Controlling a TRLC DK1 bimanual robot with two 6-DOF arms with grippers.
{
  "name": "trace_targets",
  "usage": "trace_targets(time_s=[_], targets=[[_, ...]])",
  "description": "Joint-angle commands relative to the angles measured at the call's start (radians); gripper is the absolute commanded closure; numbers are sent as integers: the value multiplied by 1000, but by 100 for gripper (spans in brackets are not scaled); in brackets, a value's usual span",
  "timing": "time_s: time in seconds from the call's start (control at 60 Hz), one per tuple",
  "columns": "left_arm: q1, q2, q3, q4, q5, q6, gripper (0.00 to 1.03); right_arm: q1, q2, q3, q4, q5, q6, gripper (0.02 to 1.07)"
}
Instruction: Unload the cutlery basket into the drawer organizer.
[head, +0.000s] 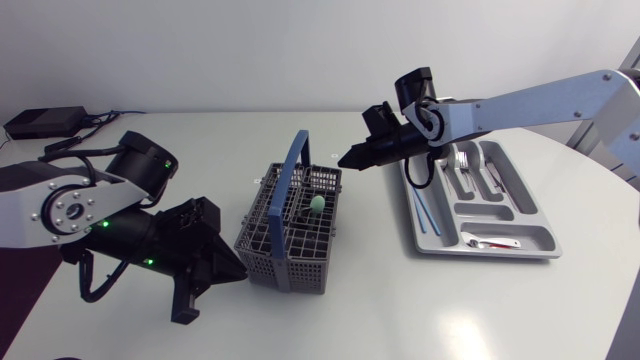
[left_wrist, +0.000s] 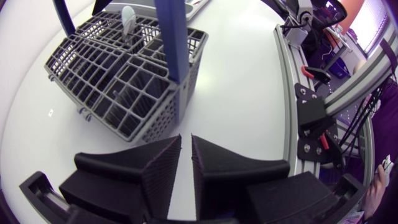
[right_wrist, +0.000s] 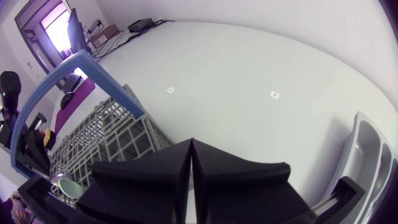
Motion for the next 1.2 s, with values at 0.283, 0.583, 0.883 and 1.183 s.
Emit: trace_targets(time_s=[0.283, 0.583, 0.883, 1.183], targets=[[44, 114, 1, 167, -34, -70, 73, 37, -4, -22, -76, -59, -57, 101], [120, 188, 52, 232, -55, -63, 73, 46, -125, -175, -79, -62, -73, 101], [198, 228, 105, 233, -54, -50, 73, 25, -240, -270, -69, -45, -63, 101], [248, 174, 61, 235, -52, -33, 73, -47, -190, -203, -13, 1, -7, 101]])
